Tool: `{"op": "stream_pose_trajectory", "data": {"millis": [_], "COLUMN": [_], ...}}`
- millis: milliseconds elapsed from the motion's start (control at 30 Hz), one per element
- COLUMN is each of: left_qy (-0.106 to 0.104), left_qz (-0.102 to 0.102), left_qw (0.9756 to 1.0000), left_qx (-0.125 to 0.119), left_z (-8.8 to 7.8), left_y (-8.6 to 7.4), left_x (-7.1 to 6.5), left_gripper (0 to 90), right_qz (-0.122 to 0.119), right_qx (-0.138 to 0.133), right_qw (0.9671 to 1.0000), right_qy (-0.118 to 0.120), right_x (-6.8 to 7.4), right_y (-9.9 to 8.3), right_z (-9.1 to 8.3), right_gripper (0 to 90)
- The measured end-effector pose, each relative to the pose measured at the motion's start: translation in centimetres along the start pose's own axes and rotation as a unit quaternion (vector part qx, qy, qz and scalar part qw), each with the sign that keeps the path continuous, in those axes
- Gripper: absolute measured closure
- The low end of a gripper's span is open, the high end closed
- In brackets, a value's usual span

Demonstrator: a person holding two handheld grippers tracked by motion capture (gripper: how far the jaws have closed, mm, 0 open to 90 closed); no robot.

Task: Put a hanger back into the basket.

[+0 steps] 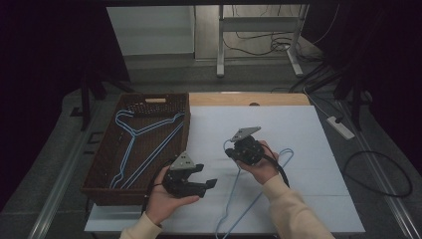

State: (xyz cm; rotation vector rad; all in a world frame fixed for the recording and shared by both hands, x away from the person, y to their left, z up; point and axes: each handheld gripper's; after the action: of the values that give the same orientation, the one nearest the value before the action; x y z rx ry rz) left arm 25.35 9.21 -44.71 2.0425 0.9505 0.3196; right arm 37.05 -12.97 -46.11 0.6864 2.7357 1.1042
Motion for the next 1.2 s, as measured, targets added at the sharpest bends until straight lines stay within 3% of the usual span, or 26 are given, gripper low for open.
{"op": "stream_pose_trajectory", "data": {"millis": [333, 533, 633, 1000, 1200], "left_qy": [-0.016, -0.018, -0.02, -0.022, -0.024], "left_qz": [0.007, 0.029, 0.031, 0.026, 0.014], "left_qw": [0.9997, 0.9987, 0.998, 0.9949, 0.9943], "left_qx": [0.017, 0.037, 0.051, 0.094, 0.103], "left_z": [1.9, 3.8, 4.8, 8.7, 9.9], "left_y": [0.1, -0.1, -0.5, -0.9, -0.9], "left_x": [-1.1, -3.0, -3.4, -3.5, -3.5], "left_gripper": [32.3, 32.0, 32.0, 32.6, 38.8], "right_qz": [0.001, -0.001, 0.001, -0.002, -0.003], "right_qx": [-0.007, -0.013, -0.017, -0.024, -0.029], "right_qw": [1.0, 0.9999, 0.9998, 0.9997, 0.9996], "right_qy": [0.004, 0.003, 0.005, 0.003, 0.001], "right_x": [0.1, 0.2, 0.3, 0.4, 0.5], "right_y": [0.0, 0.0, -0.1, -0.1, -0.1], "right_z": [-0.4, -0.6, -0.7, -1.0, -1.1], "right_gripper": [87.5, 87.5, 87.5, 87.5, 87.5]}}
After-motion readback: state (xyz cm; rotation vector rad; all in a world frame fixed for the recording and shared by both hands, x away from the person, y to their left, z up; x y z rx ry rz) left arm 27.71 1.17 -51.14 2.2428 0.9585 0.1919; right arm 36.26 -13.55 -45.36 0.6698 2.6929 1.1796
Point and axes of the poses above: each handheld gripper's, and its own axes: z roughly forward along the jaws, y roughly out of its top, x roughly to its left, and after that the axes turned 9 degrees about y, right-handed
